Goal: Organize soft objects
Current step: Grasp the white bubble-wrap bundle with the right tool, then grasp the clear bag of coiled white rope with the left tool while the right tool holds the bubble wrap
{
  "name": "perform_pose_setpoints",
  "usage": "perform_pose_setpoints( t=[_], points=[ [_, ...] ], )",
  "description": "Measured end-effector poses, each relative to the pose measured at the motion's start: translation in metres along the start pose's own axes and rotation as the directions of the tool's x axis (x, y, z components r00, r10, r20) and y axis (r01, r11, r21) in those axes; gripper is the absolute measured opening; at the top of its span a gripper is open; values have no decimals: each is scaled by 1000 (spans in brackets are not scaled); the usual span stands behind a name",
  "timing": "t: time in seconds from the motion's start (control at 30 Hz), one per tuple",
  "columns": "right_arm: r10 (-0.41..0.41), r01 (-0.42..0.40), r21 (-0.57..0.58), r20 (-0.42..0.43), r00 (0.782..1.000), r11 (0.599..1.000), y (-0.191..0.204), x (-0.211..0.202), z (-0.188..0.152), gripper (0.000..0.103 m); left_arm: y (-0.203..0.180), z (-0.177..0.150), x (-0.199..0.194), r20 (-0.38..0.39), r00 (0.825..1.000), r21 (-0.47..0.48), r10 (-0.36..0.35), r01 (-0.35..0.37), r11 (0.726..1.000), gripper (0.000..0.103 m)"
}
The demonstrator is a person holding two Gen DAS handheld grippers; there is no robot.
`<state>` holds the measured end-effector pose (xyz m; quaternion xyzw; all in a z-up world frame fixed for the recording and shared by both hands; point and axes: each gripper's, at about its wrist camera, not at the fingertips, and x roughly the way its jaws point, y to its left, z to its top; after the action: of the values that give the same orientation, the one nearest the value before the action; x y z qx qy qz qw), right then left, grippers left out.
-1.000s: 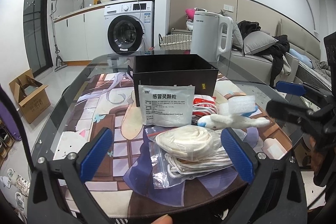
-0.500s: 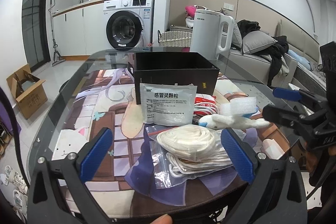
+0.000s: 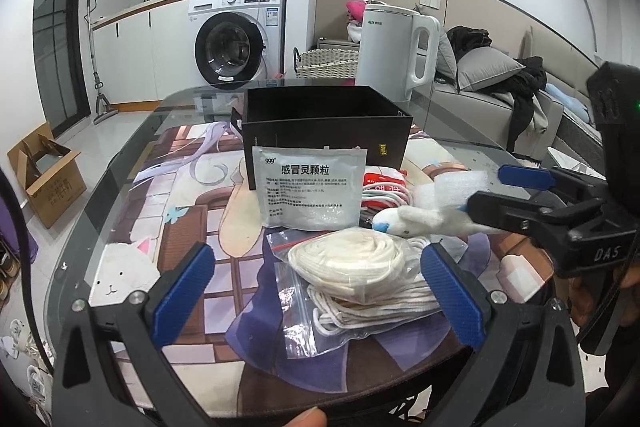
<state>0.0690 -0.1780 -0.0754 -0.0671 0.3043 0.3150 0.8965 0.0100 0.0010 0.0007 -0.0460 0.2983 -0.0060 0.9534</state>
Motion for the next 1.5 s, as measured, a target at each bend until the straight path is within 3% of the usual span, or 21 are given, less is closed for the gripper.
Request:
perform_pose_setpoints(
  t=[0.3,0.57,0.8,0.83,1.27,1.5],
  points=[
    [-63,62,-37,-24,998,997,8,21,8,102,-1,-3,11,-33,999,-4,-5,5,1000,103],
    [-7,5,-27,-62,998,1000,9,28,6,59,-4,-3,13,-37,999,3,-13,13,1000,103],
    [19,-20,-15,-26,999,1000,5,20,5,49,-6,-4,13,-41,999,9,-17,17,1000,103],
    [24,-24,-18,-16,1000,1000,5,17,5,35,-6,-4,13,-41,999,7,-18,18,1000,103],
    [28,-24,-44,91,995,999,2,-12,17,35,-16,4,21,-46,998,20,-37,38,999,103],
    [52,-46,-59,119,991,997,8,-18,17,35,-6,1,35,-107,993,-27,-53,50,998,103]
  ],
)
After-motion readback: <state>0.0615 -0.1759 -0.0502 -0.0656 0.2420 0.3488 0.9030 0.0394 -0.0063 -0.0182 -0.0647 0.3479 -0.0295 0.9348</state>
